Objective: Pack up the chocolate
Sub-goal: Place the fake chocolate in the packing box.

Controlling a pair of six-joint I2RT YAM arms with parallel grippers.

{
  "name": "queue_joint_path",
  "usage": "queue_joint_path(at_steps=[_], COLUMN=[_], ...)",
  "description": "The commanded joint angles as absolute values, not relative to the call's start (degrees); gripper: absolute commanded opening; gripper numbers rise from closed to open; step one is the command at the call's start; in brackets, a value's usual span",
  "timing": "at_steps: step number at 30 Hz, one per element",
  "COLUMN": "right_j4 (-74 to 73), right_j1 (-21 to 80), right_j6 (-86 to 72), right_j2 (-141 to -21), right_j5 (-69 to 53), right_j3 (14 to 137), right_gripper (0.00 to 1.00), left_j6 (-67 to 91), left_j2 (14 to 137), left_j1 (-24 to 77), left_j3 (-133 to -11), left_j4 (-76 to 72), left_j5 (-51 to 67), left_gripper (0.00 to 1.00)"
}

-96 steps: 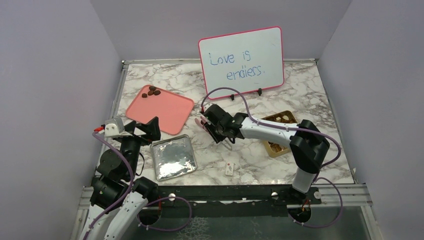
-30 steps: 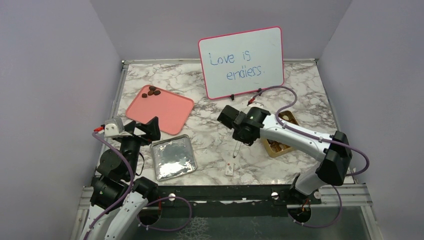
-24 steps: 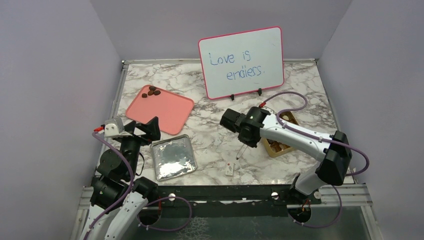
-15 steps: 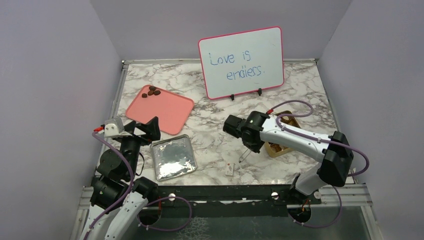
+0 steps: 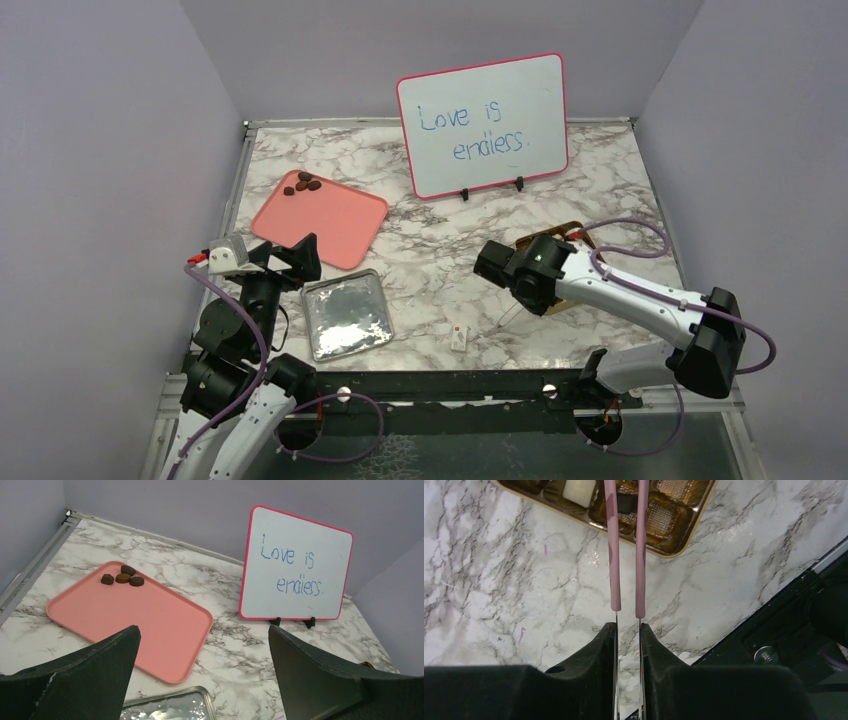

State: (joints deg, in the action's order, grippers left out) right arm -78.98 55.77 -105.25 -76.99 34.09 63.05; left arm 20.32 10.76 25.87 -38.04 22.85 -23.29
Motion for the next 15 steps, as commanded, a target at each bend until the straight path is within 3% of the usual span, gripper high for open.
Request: queue_joint_path(at_steps=[1, 15], right_j4=[-81.3, -81.1], right_j1=[52.6, 47.0], right_j6=[-107.0, -107.9], right_j2=[-73.8, -72.2], right_j5=[38.4, 34.9], right_j3=[60.3, 55.0], right_gripper=[0.21, 0.27], left_j6=[20.5, 20.5], left_j2=[9.8, 10.6], left_j1=[25.5, 25.5], left_j3=[-39.0, -39.0], left_j4=[22.8, 22.7], left_j5=[-21.9, -21.5], left_gripper=[0.99, 0.99])
